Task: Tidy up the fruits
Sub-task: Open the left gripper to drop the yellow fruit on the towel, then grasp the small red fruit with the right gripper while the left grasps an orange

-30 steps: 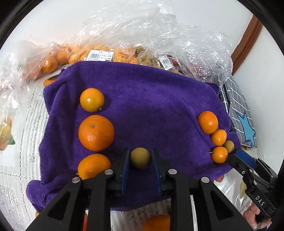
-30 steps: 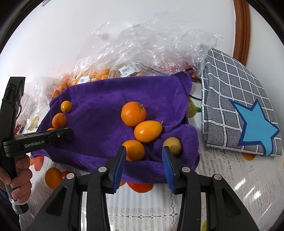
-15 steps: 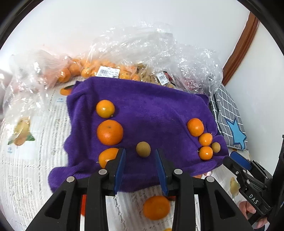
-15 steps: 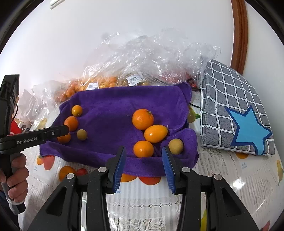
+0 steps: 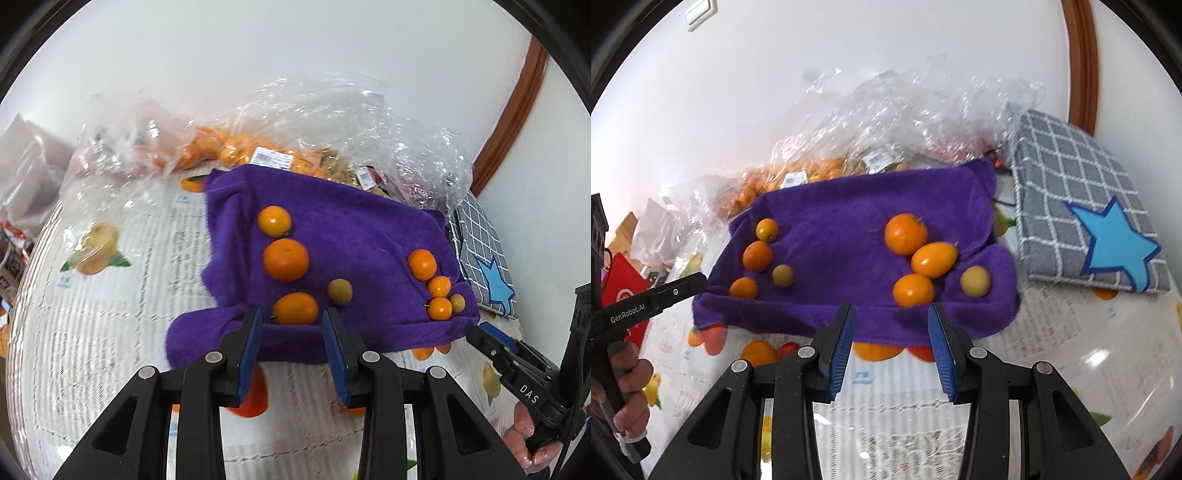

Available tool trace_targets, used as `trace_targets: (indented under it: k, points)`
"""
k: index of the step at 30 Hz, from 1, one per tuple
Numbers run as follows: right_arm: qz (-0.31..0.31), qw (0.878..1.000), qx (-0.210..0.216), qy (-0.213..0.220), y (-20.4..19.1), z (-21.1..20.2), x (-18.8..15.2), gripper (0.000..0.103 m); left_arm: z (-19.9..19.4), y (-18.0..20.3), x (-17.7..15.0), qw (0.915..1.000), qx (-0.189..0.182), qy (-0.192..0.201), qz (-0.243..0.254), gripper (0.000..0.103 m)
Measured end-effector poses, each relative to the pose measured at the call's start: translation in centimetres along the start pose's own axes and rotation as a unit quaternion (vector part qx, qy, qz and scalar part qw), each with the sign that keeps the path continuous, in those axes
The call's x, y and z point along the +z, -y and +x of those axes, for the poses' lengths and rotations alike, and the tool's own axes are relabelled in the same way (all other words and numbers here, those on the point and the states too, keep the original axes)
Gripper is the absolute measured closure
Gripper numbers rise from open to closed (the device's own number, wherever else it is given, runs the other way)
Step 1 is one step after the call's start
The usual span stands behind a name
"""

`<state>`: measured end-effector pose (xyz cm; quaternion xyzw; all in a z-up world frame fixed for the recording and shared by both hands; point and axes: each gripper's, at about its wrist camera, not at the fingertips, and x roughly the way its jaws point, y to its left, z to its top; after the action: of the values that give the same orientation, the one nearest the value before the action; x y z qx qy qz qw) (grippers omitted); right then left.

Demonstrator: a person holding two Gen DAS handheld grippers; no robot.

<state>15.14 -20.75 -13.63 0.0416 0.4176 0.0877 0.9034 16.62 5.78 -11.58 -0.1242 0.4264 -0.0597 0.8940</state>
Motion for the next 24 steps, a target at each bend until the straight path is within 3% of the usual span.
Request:
trace_targets:
  k: [9, 14, 24]
  points:
    - [-0.038, 0.998, 0.045, -0.028, -3.5, 1.7, -1.7, 0.061, -0.3, -2.8, -0.8, 0.9996, -0.005, -0.004, -0.028, 0.070]
    - [-0.059, 0.995, 0.059, -0.052, -5.5, 3.5, -2.2, 0.070, -0.4, -3.9, -1.3, 0.9994, -0.005, -0.007, -0.033, 0.070]
    - [-0.082, 0.992, 0.058, -0.077, -6.9, 5.3, -3.0, 0.074, 0.0, -5.2, -1.5, 0.9987, -0.010, -0.012, -0.048, 0.070]
